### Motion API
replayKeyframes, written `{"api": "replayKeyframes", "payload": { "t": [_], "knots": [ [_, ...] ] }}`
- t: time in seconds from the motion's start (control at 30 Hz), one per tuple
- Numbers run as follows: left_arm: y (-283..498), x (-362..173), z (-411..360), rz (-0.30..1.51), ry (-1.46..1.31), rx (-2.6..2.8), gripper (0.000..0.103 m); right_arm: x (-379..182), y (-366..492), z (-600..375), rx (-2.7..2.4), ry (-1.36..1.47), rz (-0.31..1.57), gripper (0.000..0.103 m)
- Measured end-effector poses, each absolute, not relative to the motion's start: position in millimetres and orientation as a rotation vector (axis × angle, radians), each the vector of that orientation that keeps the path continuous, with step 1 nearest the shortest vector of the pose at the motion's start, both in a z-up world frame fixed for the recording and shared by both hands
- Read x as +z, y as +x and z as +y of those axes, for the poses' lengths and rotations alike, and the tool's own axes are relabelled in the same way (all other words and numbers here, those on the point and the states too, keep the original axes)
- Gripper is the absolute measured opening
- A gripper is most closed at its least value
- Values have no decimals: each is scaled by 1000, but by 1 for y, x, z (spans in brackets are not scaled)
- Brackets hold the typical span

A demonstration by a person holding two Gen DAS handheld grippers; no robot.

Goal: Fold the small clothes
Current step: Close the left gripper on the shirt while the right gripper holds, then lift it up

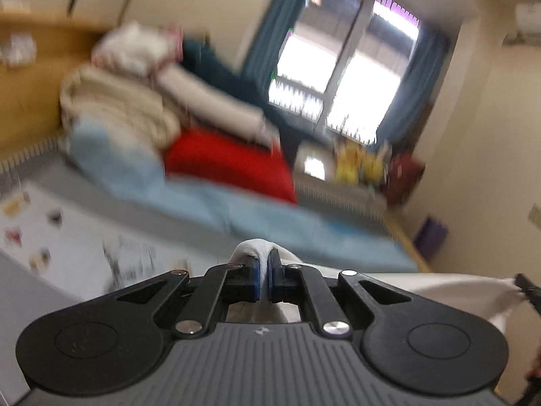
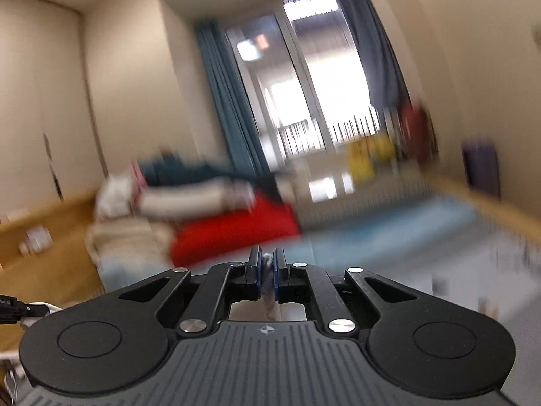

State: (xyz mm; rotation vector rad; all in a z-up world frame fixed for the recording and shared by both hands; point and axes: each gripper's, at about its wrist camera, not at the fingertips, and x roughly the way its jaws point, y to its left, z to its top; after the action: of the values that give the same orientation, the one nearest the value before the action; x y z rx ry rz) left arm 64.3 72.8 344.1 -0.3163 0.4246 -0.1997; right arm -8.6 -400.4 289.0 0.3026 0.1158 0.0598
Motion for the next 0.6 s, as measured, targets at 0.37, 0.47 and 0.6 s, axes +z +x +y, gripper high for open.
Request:
{"api": "replayKeyframes", "payload": {
  "t": [0.37,0.47,0.6],
  "knots": [
    [108,426,60,423,-293,-101,4,404,19,-403,-7,277,42,0],
    [165,400,58,471,-278,-58,4,376,84,-402,-37,326,160,0],
    [251,403,50,509,-308,13,4,348,173,-401,-116,387,235,0]
  ]
}}
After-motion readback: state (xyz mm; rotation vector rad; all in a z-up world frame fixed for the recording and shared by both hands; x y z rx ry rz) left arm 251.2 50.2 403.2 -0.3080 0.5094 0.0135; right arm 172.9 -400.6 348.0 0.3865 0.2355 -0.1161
